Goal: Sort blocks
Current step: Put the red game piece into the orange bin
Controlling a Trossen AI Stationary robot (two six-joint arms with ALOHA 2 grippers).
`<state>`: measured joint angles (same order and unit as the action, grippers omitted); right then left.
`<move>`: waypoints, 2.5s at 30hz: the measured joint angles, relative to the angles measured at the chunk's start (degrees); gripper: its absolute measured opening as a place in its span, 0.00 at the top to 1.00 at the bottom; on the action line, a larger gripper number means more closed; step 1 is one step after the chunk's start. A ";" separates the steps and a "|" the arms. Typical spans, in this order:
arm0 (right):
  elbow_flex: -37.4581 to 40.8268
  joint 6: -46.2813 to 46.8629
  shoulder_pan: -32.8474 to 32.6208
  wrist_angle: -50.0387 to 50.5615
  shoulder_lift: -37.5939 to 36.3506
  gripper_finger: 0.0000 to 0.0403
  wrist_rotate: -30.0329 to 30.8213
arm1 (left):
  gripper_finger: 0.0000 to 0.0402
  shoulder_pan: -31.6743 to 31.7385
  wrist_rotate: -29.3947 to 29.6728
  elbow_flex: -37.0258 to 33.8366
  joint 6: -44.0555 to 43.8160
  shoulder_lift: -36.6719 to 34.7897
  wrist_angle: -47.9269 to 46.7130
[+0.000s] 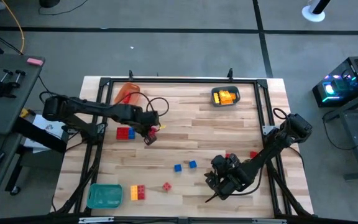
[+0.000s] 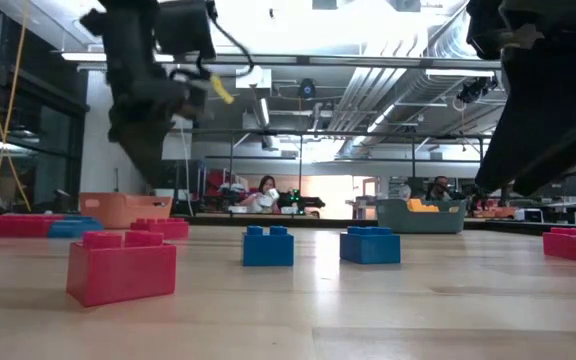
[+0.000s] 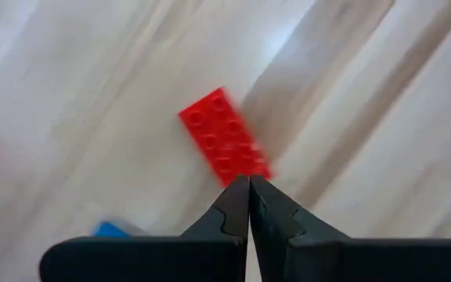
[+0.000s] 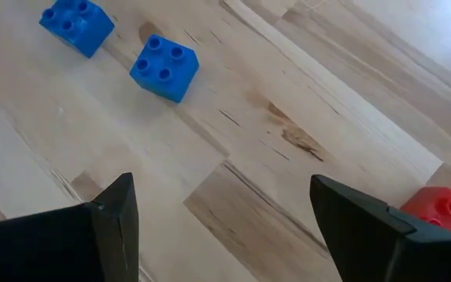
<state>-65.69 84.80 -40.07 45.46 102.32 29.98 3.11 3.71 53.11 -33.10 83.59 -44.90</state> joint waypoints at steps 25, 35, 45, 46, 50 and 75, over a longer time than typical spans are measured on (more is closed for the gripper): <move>-0.02 -0.06 0.05 -2.24 0.00 0.36 -3.32 | 0.33 -2.79 8.67 0.28 -17.19 8.29 4.15; -0.02 -1.30 0.35 -2.22 0.00 0.36 -3.65 | 0.30 -1.92 7.71 0.45 -21.95 16.44 5.92; -0.02 -1.22 0.35 -2.23 0.00 0.36 -4.04 | 0.75 -1.53 2.32 0.38 -12.86 14.68 3.87; -0.02 -1.19 0.35 -2.34 0.00 0.36 -4.14 | 0.78 -0.98 1.14 0.06 -10.97 13.04 1.79; -0.02 -1.02 0.35 -3.76 0.00 0.36 -5.35 | 0.77 3.25 5.20 0.32 -8.15 3.46 -0.93; -0.02 4.71 7.83 -10.85 0.00 0.36 -5.99 | 0.66 40.77 12.30 0.14 16.34 -1.08 -5.67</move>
<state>-65.71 89.52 -32.25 34.61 102.32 23.99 43.88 16.00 53.25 -16.76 82.52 -50.57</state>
